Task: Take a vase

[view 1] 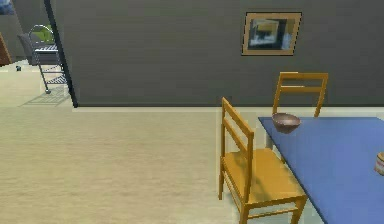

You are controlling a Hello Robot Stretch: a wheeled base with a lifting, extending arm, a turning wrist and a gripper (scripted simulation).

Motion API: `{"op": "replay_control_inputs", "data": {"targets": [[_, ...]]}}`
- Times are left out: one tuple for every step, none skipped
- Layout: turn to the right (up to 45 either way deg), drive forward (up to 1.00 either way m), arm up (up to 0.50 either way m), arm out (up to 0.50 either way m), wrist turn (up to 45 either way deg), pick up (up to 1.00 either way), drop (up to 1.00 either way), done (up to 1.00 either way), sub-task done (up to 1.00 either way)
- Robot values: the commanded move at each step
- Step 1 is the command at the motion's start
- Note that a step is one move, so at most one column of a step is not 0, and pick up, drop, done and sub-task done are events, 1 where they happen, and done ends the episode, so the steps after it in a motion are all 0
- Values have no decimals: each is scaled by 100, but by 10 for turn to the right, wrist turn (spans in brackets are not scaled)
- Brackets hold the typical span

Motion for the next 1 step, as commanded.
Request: {"op": "replay_control_inputs", "data": {"targets": [[0, 0, -30, 0, 0, 0, 0, 0, 0]]}}
